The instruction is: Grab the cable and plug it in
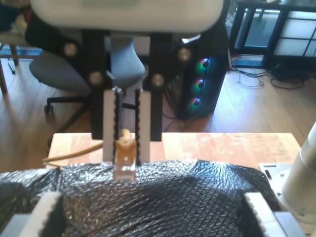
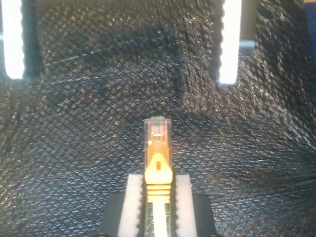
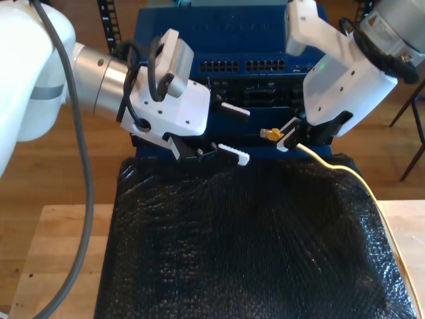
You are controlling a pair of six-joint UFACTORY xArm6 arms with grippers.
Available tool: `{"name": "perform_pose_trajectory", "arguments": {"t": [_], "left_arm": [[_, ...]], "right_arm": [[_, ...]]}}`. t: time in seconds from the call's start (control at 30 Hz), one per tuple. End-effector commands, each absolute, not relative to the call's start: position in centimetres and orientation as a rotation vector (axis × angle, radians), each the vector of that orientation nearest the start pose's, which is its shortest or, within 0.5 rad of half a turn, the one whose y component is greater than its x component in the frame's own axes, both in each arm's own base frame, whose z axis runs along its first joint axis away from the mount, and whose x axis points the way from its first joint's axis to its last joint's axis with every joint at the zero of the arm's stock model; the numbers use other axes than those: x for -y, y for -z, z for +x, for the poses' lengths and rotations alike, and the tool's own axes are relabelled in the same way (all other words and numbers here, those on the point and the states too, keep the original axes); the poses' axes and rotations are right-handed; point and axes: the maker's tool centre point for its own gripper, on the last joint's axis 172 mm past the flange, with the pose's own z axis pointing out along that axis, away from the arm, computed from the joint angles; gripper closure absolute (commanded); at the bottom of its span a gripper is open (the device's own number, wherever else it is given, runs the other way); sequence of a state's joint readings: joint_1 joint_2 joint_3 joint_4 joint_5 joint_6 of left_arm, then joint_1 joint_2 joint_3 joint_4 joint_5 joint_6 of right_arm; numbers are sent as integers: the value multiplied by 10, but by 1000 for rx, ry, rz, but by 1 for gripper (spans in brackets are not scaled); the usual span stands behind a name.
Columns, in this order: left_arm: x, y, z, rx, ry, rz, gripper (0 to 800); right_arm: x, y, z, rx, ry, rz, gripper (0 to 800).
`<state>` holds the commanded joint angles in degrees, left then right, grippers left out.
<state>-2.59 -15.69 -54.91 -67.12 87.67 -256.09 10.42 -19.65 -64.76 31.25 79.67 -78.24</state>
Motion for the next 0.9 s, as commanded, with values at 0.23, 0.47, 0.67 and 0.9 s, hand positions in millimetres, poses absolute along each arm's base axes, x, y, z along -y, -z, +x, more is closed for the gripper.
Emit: {"name": "perform_pose_trajectory", "arguments": {"t": [0.23,0.47,0.67,0.9], "left_arm": [[264,-392,361,1498,-862,1425,7],[262,-391,366,1495,-872,1440,56],[263,-393,366,1485,-878,1437,130],[268,-402,366,1462,-922,1397,211]], "right_arm": [[-206,-377,364,1794,502,-1968,792],[-210,-380,361,1787,508,-1956,792],[-216,-384,360,1773,523,-1939,792],[-216,-383,359,1773,521,-1938,792]]}}
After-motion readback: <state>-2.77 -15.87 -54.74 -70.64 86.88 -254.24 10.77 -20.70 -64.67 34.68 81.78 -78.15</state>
